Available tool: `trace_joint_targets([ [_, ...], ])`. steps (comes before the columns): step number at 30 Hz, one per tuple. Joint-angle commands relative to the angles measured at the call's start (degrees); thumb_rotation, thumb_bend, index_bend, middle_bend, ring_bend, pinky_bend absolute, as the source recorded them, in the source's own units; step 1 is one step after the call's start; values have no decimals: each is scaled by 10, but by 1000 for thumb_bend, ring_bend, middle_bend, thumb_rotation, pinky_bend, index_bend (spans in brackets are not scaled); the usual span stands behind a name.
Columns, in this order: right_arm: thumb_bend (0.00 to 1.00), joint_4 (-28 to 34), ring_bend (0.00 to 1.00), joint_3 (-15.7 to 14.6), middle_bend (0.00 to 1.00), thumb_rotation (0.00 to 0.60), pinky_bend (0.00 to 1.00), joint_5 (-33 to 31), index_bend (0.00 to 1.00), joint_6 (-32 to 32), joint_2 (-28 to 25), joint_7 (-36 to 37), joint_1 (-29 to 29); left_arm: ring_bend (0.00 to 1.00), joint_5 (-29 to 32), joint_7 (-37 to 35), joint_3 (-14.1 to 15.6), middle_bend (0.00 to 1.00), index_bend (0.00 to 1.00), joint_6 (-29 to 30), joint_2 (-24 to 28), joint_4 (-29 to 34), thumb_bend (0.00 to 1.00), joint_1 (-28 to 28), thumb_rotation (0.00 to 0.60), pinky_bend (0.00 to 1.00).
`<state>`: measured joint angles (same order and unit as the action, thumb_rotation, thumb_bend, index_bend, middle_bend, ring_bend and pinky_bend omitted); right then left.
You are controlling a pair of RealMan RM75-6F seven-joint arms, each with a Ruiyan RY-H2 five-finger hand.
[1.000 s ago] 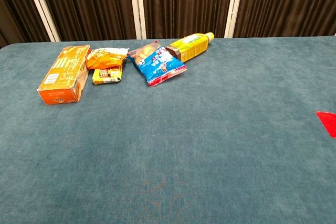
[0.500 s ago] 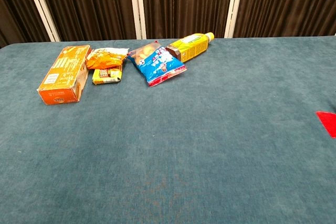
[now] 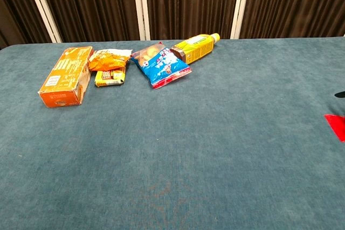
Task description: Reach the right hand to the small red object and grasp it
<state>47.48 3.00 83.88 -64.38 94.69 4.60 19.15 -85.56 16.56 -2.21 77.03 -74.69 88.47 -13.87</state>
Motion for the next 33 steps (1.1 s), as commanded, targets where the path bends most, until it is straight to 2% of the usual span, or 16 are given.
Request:
trace_joint_targets([
  [1, 248, 3, 0, 0, 18, 600, 0, -1, 520, 1, 0, -2, 1, 0, 1, -1, 0, 0, 0, -2, 0, -1, 224, -1, 600, 17],
  [4, 263, 3, 0, 1, 24, 600, 0, -1, 533, 2, 2, -4, 4, 0, 2, 0, -1, 0, 0, -3, 0, 0, 225, -2, 600, 17],
  [9, 381, -7, 0, 3, 38, 600, 0, -6, 582, 18, 8, -5, 12, 0, 6, 1, -3, 0, 0, -3, -1, 0, 225, -3, 600, 17],
  [16, 489, -15, 0, 9, 54, 600, 0, -10, 612, 22, 6, -9, 19, 0, 11, 5, -4, 0, 0, -5, -2, 3, 224, -5, 600, 17],
  [26, 500, -5, 0, 30, 61, 600, 0, -14, 621, 31, -26, -24, 50, 0, 15, 4, -4, 0, 0, -5, -4, -2, 224, -5, 600, 17],
  [33, 493, -27, 0, 60, 63, 600, 0, -19, 621, 60, -39, -24, 102, 0, 22, 11, -6, 0, 0, -10, -8, -4, 224, -7, 600, 17],
])
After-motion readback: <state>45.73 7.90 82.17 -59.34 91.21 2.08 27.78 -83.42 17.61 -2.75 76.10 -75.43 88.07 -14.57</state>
